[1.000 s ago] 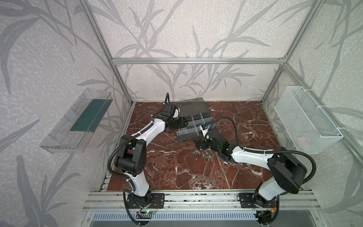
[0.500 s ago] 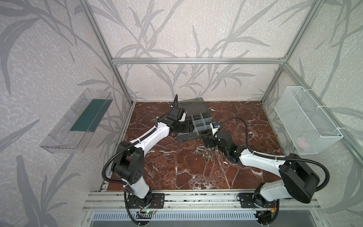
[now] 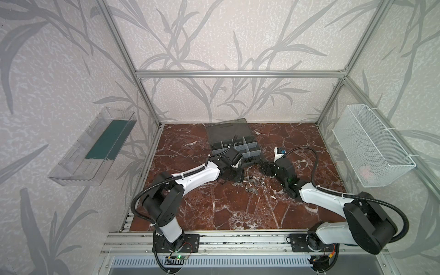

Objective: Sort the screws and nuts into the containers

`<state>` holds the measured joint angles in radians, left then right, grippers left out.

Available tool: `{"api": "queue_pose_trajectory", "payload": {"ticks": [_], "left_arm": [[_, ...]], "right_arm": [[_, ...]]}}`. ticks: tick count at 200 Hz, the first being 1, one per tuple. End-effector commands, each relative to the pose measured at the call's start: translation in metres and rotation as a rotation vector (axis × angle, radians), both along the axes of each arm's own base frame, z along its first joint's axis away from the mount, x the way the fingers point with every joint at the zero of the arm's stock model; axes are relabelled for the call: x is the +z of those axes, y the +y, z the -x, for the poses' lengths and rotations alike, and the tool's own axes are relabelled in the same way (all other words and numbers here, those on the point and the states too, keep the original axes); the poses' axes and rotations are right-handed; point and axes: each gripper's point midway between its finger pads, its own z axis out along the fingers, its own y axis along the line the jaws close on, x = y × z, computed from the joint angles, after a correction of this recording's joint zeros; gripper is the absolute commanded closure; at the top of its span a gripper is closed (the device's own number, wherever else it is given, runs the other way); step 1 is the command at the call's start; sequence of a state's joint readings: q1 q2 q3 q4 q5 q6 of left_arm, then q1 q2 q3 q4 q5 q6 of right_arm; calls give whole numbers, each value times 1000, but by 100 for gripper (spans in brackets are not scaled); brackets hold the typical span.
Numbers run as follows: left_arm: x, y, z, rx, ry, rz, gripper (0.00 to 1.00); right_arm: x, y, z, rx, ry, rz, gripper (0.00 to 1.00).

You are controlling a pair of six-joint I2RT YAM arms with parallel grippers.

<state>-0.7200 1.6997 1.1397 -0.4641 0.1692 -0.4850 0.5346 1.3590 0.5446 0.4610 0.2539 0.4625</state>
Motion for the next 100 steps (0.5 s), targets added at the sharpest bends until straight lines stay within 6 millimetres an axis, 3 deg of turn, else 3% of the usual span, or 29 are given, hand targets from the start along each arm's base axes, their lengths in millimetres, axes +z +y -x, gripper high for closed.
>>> {"api": "queue_pose_trajectory", "payload": {"ticks": [1, 71, 100], "left_arm": [[-15, 2, -1, 16, 0, -63, 39], [-41, -13, 6, -19, 29, -123, 45], [-51, -5, 7, -23, 32, -192, 47]], "right_arm": [[1, -1, -4, -9, -1, -92, 1], [-1, -5, -5, -14, 14, -152, 1], [2, -5, -5, -11, 9, -156, 1]]}}
